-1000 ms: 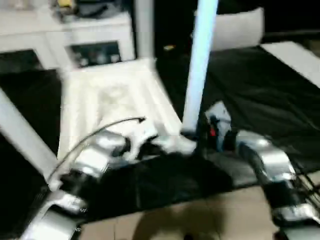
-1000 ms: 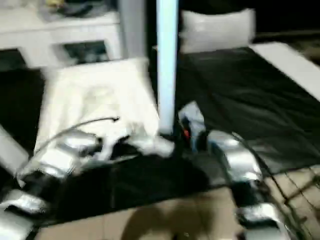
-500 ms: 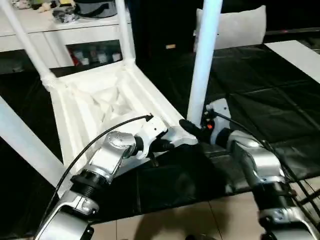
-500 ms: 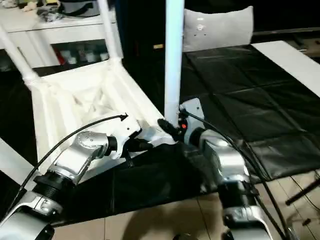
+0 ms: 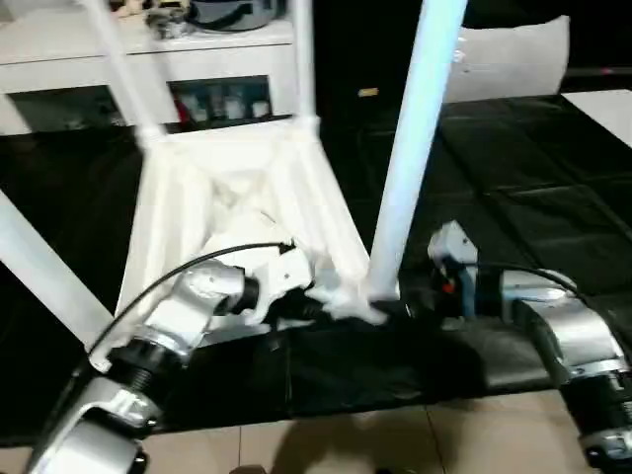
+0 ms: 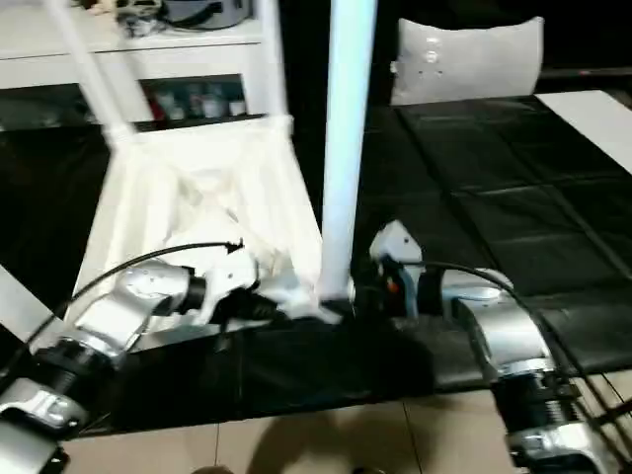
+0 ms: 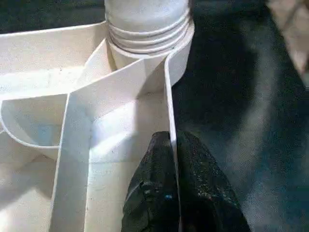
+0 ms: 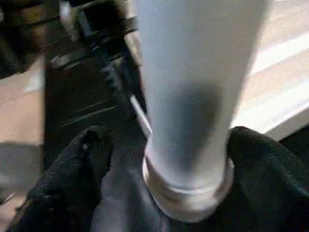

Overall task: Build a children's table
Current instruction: Rotate leg to tighten

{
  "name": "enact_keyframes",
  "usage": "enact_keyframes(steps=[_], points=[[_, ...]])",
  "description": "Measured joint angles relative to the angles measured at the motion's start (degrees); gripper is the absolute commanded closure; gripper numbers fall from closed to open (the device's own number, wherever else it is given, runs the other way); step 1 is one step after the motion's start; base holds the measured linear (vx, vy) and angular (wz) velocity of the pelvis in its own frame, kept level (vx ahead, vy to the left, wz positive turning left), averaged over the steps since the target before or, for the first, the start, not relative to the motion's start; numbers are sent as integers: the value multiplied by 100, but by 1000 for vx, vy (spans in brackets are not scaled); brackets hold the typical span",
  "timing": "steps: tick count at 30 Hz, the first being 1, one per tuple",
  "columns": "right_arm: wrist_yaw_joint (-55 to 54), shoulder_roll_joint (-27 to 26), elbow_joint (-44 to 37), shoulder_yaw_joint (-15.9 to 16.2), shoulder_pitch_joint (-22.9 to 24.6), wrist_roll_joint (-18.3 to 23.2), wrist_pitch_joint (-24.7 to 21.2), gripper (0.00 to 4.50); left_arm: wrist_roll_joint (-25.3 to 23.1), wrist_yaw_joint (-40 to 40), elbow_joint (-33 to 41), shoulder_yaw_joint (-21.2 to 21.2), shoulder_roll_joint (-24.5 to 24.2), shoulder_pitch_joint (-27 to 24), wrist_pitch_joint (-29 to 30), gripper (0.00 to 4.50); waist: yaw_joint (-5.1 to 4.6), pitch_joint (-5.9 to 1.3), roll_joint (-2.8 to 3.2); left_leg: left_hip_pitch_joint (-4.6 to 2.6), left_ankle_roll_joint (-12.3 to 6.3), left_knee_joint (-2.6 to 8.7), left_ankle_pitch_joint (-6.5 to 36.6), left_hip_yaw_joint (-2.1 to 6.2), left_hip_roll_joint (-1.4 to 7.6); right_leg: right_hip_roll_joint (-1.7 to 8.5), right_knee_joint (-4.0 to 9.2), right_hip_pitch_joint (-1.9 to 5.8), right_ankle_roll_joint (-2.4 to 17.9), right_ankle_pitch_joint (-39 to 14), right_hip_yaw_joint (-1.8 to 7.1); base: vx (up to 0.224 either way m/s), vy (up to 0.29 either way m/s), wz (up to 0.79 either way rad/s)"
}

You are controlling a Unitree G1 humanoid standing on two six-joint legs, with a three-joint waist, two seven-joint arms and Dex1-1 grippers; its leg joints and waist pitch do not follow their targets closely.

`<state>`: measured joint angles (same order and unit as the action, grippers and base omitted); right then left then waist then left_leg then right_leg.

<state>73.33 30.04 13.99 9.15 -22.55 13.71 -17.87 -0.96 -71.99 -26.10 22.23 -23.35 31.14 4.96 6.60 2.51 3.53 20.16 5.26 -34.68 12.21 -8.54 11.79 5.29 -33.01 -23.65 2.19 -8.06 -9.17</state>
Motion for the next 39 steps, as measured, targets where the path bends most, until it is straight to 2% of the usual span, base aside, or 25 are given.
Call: enact_keyframes(steps=[5, 10, 19, 22, 24, 27, 30, 31, 33, 34, 36, 38, 39], points=[[547, 4, 146, 163, -246, 46, 101, 118, -1, -428, 0, 141, -189, 0, -391, 450, 47, -1, -1, -3, 0, -6, 0, -1, 0, 0, -3, 5, 0, 0, 5, 0, 0, 0], [821, -28, 203, 344, -254, 159, 66, 161, 4, -600, 43, 245, -215, 0, -523, 450, 86, -2, -9, -9, 5, -5, 3, -5, 0, 0, -3, 12, 0, 0, 11, 0, 0, 0], [957, -75, 222, 384, -254, 195, 11, 235, 7, -609, 131, 277, -232, -38, -534, 450, 106, -4, -13, -12, 5, -5, 3, -10, 1, -1, -4, 11, -1, 0, 15, 0, 0, 0], [935, -76, 155, 375, -227, 241, -82, 241, 33, -608, 231, 228, -243, -110, -436, 450, 104, -4, -13, -12, 5, -4, 3, -10, 2, -2, -4, 10, -2, -1, 15, 0, 0, 0], [744, -170, -31, 332, -144, 267, -246, 242, 119, -577, 344, 179, -208, -168, -170, 450, 91, -6, -9, -14, 6, -3, 4, -12, 3, -3, -4, 10, -2, -1, 17, 0, 0, 0], [57, -495, -91, 174, -59, 188, -360, 242, 127, -283, 446, -12, -204, -226, 437, 450, -27, -10, -2, -23, 36, -2, 8, -14, 3, -4, -8, 11, 1, 1, 17, 0, 0, 0], [-1002, -979, 32, -132, -77, 0, -505, 243, 98, 344, 451, -244, -2, -230, 1007, 450, -254, -12, 1, -31, 42, -17, 3, -14, 3, -7, -3, 14, -1, 2, 12, 0, 0, 0], [-1379, -1100, 73, -207, -119, -62, -576, 243, 86, 562, 453, -296, 106, -230, 1166, 450, -370, -13, 4, -32, 42, -24, 3, -11, 3, -6, 6, 18, -2, 2, 5, 0, 0, 0], [-2142, -1386, 221, -385, -261, -228, -720, 244, -16, 1077, 452, -427, 413, -229, 1459, 450, -532, -12, 5, -32, 42, -38, 3, -7, 1, -6, 20, 25, -4, 3, -9, 0, 0, 0], [-2626, -1561, 275, -474, -339, -295, -818, 244, -45, 1365, 452, -497, 578, -230, 1601, 450, -626, -12, 16, -22, 41, -45, 4, 2, 5, -3, 51, 38, -5, 4, -57, 0, 0, 0], [-3220, -1816, 341, -630, -417, -348, -927, 244, -76, 1739, 452, -571, 812, -229, 1766, 450, -731, -7, 26, -12, 41, -41, 4, 38, 17, -3, 119, 62, -6, 5, -129, 0, 0, 0], [-3591, -1967, 367, -725, -420, -378, -929, 244, -98, 1986, 468, -592, 971, -229, 1888, 450, -825, -6, 30, -9, 39, -40, 6, 53, 19, -3, 150, 80, -11, 8, -152, 0, 0, 0], [-3661, -2008, 366, -751, -420, -427, -878, 210, -100, 2060, 493, -593, 1013, -229, 1931, 450, -849, -7, 33, -7, 39, -33, 6, 54, 19, -3, 167, 85, -13, 10, -157, 0, 0, 0]])
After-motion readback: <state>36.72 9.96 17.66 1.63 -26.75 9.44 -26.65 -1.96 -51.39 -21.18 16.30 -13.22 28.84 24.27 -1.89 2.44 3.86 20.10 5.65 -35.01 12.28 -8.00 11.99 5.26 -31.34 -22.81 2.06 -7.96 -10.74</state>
